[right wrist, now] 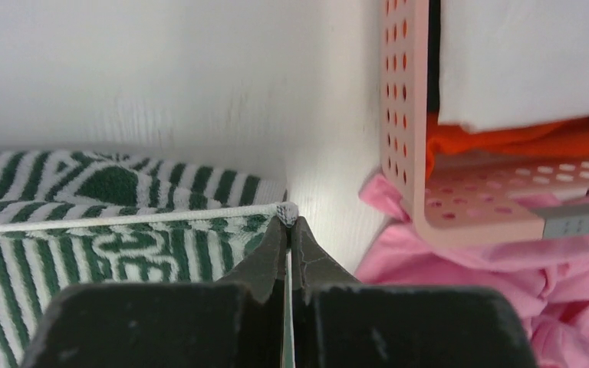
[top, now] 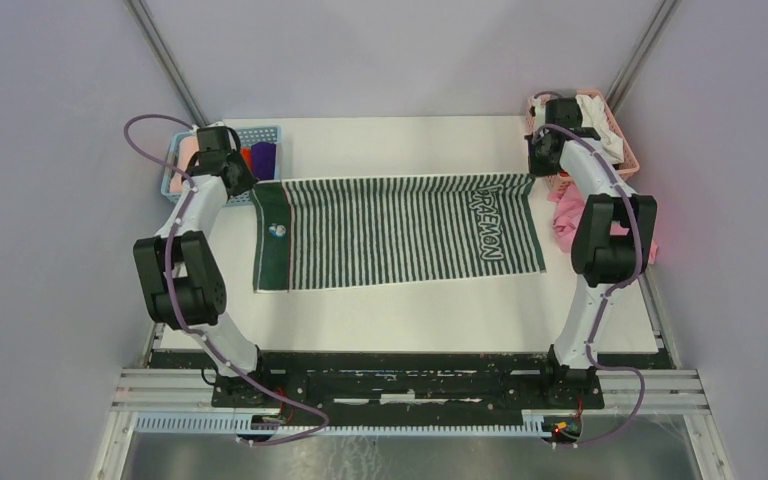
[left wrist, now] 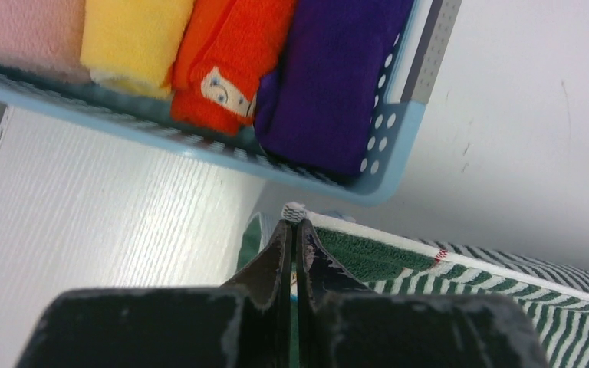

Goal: Roll the towels
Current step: Fold the towel at the center of the board.

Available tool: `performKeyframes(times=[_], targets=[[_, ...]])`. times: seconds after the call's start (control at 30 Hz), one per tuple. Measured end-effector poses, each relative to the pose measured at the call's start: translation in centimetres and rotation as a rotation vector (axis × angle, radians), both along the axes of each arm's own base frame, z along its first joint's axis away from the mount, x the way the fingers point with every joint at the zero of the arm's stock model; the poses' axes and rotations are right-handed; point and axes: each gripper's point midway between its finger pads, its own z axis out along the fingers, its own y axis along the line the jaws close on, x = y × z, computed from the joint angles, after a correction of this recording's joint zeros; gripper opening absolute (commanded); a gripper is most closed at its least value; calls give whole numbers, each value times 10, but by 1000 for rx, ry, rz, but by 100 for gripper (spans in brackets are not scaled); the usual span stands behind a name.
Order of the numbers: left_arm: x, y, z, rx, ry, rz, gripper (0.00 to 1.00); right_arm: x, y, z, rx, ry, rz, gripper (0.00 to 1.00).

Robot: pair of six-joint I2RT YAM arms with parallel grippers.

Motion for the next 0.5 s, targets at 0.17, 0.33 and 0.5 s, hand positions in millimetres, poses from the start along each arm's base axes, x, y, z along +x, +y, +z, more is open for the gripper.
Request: performKeyframes(times=[0.17, 0.33, 0.5], targets=[[-29, -4, -4, -16, 44, 21, 3, -35, -6, -10, -24, 53, -39, 1], [-64, -11, -5, -53, 67, 67, 3, -59, -12, -14, -45, 81, -102, 1], [-92, -13, -14, -79, 105, 119, 3, -85, -15, -19, -36, 98, -192, 0]])
